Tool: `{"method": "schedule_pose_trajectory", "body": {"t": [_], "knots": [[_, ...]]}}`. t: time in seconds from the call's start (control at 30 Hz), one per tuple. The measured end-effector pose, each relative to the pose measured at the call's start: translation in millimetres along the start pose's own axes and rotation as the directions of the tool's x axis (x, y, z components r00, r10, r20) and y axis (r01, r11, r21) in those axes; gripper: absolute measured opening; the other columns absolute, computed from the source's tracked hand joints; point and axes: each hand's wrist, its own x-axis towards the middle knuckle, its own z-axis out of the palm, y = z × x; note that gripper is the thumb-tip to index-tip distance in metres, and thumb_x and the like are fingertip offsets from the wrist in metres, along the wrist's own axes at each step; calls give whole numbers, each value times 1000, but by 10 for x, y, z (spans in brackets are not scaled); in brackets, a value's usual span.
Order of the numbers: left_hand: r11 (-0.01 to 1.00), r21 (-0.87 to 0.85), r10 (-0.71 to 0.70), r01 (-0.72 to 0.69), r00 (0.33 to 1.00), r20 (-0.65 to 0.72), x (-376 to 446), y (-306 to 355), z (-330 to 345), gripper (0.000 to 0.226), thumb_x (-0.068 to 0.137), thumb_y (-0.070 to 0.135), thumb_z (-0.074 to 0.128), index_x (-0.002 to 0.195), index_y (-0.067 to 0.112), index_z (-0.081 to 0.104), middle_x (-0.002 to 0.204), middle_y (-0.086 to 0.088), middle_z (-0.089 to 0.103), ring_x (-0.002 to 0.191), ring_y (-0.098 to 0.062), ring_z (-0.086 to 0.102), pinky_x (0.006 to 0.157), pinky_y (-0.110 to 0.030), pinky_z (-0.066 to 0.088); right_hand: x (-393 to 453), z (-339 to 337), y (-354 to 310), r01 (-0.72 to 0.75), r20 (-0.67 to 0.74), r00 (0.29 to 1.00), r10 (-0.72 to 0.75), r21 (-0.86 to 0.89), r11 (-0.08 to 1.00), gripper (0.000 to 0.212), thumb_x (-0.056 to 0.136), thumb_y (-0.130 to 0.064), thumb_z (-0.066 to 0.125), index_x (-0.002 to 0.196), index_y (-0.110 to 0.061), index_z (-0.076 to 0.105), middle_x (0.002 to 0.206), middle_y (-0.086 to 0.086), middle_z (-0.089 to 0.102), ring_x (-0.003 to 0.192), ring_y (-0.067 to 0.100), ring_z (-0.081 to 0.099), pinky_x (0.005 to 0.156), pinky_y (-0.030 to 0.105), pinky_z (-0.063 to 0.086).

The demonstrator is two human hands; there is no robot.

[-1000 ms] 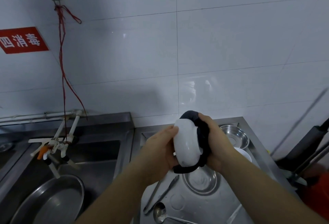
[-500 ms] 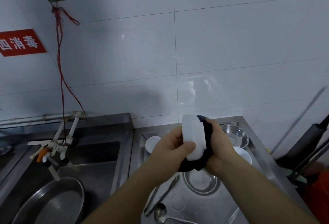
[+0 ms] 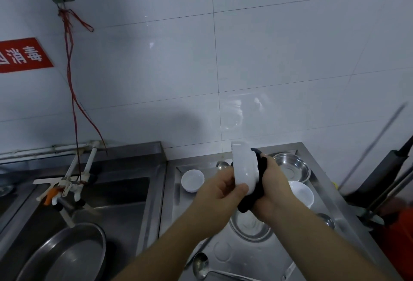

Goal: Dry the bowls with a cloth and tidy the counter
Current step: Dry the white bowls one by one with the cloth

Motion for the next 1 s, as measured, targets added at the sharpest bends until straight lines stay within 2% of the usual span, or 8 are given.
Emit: {"method": "schedule_pose_trajectory", "body": {"t": [0.17, 0.27, 0.4, 0.57, 0.73, 0.8, 0.9, 1.0], "knots": [[952, -280, -133, 127, 991, -4, 86, 86, -65, 35, 96, 29, 63, 129, 26, 70, 124, -4, 76, 117, -26, 73, 95, -41, 63, 8, -46, -19, 54, 7, 998, -54, 20, 998, 26, 100, -42, 55, 100, -18, 65, 80, 8, 65, 64, 29, 62, 48, 33, 49], [993, 107, -55, 57, 998, -16, 60, 50, -45, 23, 101, 31, 57, 121, 26, 67, 105, -4, 77, 96, -26, 75, 82, -43, 65, 7, -59, 28, 45, -37, 998, -46, -16, 999, 29, 96, -42, 57, 101, -13, 63, 93, 18, 61, 59, 29, 56, 43, 29, 40], [844, 532, 64, -65, 998, 21, 18, -15, 9, 7, 106, 36, 51, 105, 34, 58, 87, 4, 68, 75, -14, 64, 69, -35, 58, -19, -72, 37, -40, -8, 999, 41, 43, 998, 26, 81, -29, 68, 103, -15, 62, 98, 17, 56, 77, 33, 57, 58, 34, 41], [717, 665, 186, -209, 977, 105, 59, 25, 114, 27, 108, 29, 47, 134, 33, 55, 107, 7, 71, 90, -8, 65, 82, -26, 57, 34, -164, -61, -44, -95, 994, 54, 104, 994, 10, 86, -21, 63, 86, -12, 57, 72, 10, 50, 57, 27, 45, 57, 31, 34], [572, 789, 188, -226, 972, 142, 146, -88, 227, 44, 109, 23, 50, 153, 25, 45, 125, 0, 70, 108, -18, 65, 95, -38, 57, 63, -323, -107, 87, -213, 976, -52, 159, 983, 30, 100, -32, 63, 104, -3, 69, 92, 16, 69, 86, 37, 65, 79, 49, 56], [518, 833, 117, -195, 981, 157, 144, -196, 290, 50, 109, 23, 52, 157, 25, 39, 135, 0, 66, 118, -19, 62, 99, -40, 56, 52, -391, -137, 157, -255, 960, -116, 146, 977, 32, 100, -44, 66, 107, -14, 75, 93, 12, 80, 92, 36, 75, 89, 54, 59], [480, 860, 65, -174, 984, 163, 135, -323, 407, 54, 109, 25, 51, 159, 29, 32, 143, 1, 62, 127, -19, 59, 103, -40, 55, 5, -488, -145, 235, -187, 955, -231, 0, 972, 18, 97, -40, 72, 109, -27, 75, 95, 7, 82, 94, 34, 78, 87, 58, 63], [412, 884, 48, -220, 974, 220, 163, -396, 528, 52, 108, 27, 51, 156, 29, 32, 137, 2, 65, 120, -20, 63, 98, -40, 58, -20, -676, -134, 263, -133, 947, -294, -207, 942, 33, 88, -28, 84, 117, -25, 69, 102, 10, 79, 96, 33, 77, 83, 55, 65]]}}
